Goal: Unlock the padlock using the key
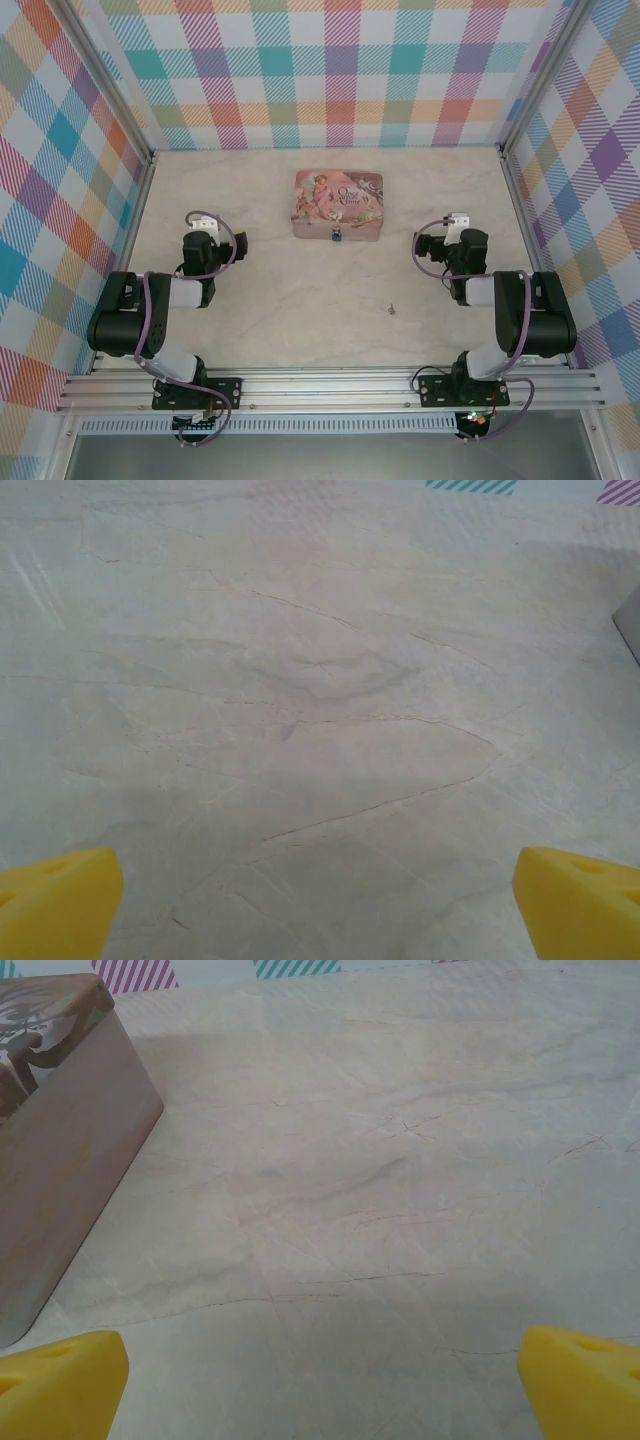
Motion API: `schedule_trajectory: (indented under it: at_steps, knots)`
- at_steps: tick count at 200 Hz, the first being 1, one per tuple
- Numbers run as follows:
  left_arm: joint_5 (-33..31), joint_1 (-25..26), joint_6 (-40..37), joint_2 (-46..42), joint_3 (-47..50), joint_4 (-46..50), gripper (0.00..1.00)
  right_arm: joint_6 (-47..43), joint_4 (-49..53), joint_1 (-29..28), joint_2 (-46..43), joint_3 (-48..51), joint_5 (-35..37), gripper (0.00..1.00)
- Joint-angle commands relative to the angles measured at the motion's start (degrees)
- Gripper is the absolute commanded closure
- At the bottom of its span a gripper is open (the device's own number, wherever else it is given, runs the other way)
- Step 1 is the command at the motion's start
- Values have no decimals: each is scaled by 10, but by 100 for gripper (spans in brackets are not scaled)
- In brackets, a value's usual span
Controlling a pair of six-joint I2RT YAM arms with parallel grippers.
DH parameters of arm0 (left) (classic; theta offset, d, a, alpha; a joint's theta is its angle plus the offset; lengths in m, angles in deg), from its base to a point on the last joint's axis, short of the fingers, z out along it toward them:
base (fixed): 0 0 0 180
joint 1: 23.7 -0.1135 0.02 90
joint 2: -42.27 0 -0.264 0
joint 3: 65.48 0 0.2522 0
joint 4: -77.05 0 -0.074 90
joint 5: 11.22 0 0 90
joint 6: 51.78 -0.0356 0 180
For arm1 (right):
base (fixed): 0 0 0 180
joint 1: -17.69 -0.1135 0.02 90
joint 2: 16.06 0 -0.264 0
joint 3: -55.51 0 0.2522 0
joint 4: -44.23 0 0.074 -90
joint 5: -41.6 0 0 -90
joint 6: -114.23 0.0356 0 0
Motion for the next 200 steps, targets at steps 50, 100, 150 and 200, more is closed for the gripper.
schedule_trajectory:
  at_steps: [50, 100, 150, 200]
  knots:
    - [13, -2, -6, 4, 3, -19, 0, 4, -19, -1, -1, -7, 1, 0]
    - [11, -2, -5, 3, 3, -18, 0, 3, -19, -1, -1, -8, 0, 0]
    - [12, -2, -5, 4, 2, -17, 0, 4, -18, -1, -1, -9, -2, 0]
    - [-34, -2, 13, -73, -20, 78, 0, 14, 36, 0, -28, -27, 19, 0]
